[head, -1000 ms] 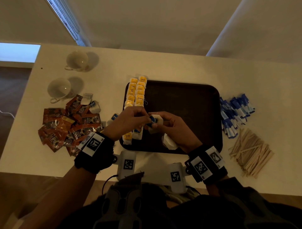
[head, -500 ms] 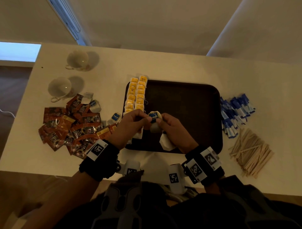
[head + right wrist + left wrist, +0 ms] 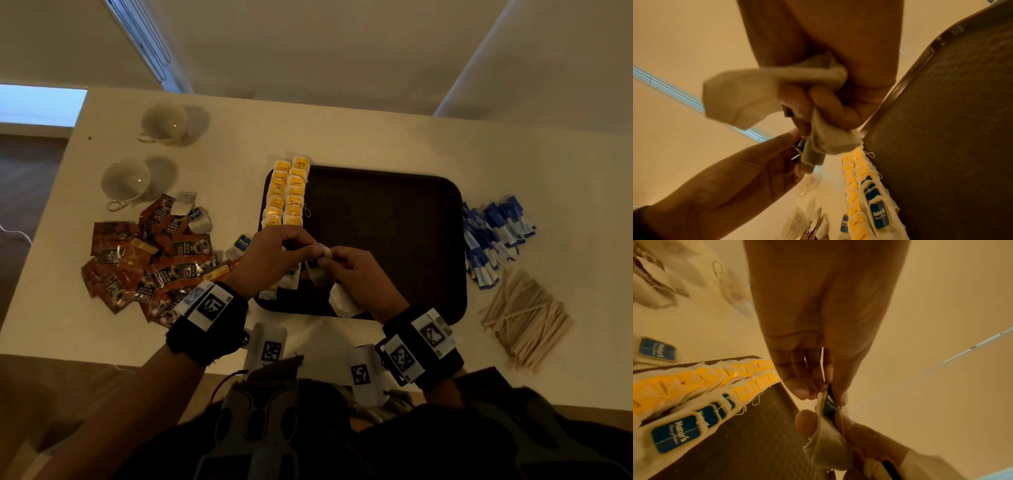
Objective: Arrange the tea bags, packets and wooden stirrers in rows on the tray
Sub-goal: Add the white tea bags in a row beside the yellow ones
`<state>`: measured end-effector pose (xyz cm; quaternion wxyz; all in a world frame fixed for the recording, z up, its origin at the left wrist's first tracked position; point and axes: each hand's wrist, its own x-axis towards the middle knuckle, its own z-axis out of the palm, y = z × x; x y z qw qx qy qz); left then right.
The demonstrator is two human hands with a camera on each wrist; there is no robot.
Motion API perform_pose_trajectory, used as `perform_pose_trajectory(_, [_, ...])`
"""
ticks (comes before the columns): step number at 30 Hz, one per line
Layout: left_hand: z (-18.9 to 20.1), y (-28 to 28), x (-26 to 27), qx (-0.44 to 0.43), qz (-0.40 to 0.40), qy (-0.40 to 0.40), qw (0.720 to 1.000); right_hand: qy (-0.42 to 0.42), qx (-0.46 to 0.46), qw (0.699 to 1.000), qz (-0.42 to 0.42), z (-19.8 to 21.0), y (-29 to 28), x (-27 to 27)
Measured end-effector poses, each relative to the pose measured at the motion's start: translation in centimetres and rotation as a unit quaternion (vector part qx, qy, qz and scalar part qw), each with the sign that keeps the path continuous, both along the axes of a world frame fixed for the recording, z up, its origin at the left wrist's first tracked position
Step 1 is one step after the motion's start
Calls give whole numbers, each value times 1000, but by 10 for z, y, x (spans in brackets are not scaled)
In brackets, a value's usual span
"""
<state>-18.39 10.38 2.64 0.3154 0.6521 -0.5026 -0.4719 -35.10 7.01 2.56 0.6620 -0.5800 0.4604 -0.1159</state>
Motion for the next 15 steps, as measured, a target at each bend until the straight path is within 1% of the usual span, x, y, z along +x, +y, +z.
perform_pose_trajectory(2, [-2, 1, 2, 12, 21, 16, 1000, -4, 4, 1000, -28, -2, 1, -1])
perform_pose_trajectory(4, [-3, 4, 4, 27, 50, 36, 998, -10, 28, 997, -70, -7, 0, -4])
perform_pose_trajectory(6, [-4, 6, 7, 33, 68, 49, 996, -6, 49, 995, -86, -9, -2, -7])
perform_pose_trajectory(8, [-5, 7, 9, 33, 69, 59, 995, 14, 47, 997, -56, -9, -2, -8])
perform_pose_trajectory(11, [-5, 7, 8, 29, 53, 69, 996, 13, 51, 999, -4, -9, -2, -4])
perform_pose_trajectory(13, [-4, 5, 6, 26, 58, 86, 994, 21, 41, 999, 10, -13, -1, 0])
perform_pose_trajectory(15, [-5, 4, 7, 22, 74, 84, 993, 43, 30, 999, 10, -19, -2, 3])
